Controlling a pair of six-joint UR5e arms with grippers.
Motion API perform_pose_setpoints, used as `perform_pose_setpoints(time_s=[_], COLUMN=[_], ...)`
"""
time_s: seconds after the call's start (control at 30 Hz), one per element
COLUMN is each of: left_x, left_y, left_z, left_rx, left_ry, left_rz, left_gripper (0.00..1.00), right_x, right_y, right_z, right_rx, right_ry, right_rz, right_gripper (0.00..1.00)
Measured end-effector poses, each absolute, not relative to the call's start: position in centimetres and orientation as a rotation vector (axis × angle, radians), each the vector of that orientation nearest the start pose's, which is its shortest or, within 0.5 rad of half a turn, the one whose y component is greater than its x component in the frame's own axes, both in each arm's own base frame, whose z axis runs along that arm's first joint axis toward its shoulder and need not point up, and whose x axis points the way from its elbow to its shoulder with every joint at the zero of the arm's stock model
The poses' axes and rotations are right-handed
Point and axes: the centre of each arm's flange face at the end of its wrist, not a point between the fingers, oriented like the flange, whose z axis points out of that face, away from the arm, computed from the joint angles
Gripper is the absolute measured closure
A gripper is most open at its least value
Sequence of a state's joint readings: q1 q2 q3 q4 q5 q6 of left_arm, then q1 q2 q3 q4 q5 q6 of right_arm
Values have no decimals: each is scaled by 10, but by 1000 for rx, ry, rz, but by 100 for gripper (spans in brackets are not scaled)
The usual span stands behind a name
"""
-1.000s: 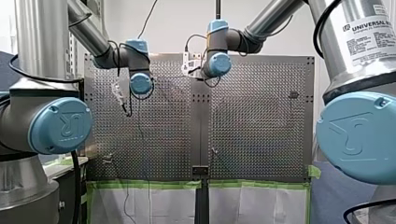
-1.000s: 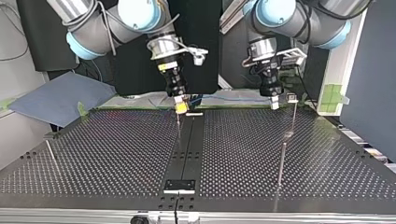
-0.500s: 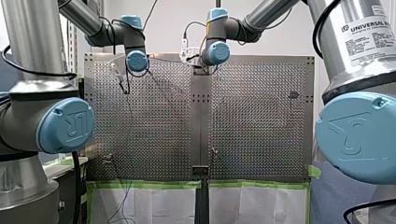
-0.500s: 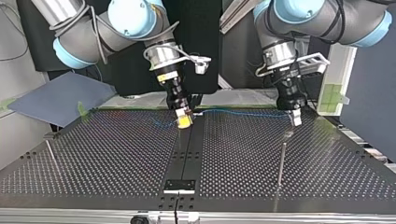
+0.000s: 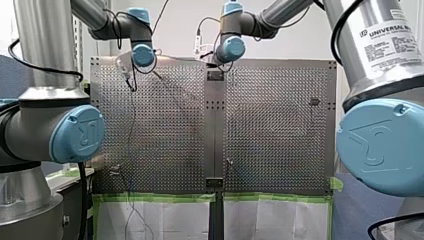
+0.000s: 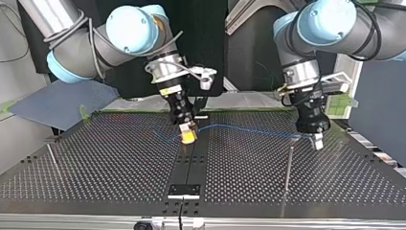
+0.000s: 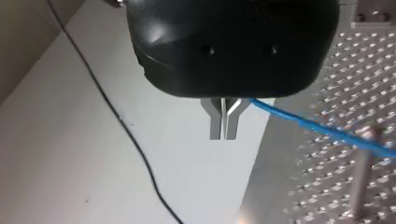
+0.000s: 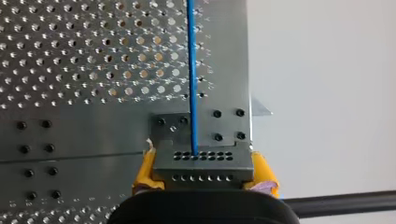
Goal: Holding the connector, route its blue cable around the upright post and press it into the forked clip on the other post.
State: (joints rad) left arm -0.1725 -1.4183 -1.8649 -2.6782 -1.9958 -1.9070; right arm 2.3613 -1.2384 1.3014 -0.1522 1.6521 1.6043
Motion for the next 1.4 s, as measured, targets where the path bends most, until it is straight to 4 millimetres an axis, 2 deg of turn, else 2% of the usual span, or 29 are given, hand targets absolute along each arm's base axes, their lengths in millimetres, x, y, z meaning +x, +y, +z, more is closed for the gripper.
perform_pose_setpoints(time_s=[0.13,0.27,0.5,0.53,0.63,0.73,0.93,1.23,1.4], left_x=[430,446,482,486,499,511,522,529,537], left_y=[-155,-144,-118,-115,-105,-95,-89,-91,-98], left_z=[473,476,473,473,474,476,470,455,436], left_rx=[-462,-460,-463,-465,-465,-458,-448,-445,-426], left_ry=[1196,1218,1277,1280,1282,1281,1294,1330,1376], left_rz=[-170,-162,-150,-151,-151,-152,-157,-158,-162], left_gripper=[93,93,91,88,88,88,88,88,88], right_x=[552,561,569,570,571,574,580,584,586], right_y=[-365,-369,-374,-375,-376,-379,-383,-390,-396], right_z=[446,450,477,479,481,475,459,444,432], right_rx=[1635,1638,1589,1584,1578,1587,1609,1622,1634], right_ry=[-773,-757,-729,-727,-723,-722,-727,-737,-747], right_rz=[1805,1821,1864,1867,1873,1868,1852,1838,1823], right_gripper=[100,100,100,100,100,100,100,100,100])
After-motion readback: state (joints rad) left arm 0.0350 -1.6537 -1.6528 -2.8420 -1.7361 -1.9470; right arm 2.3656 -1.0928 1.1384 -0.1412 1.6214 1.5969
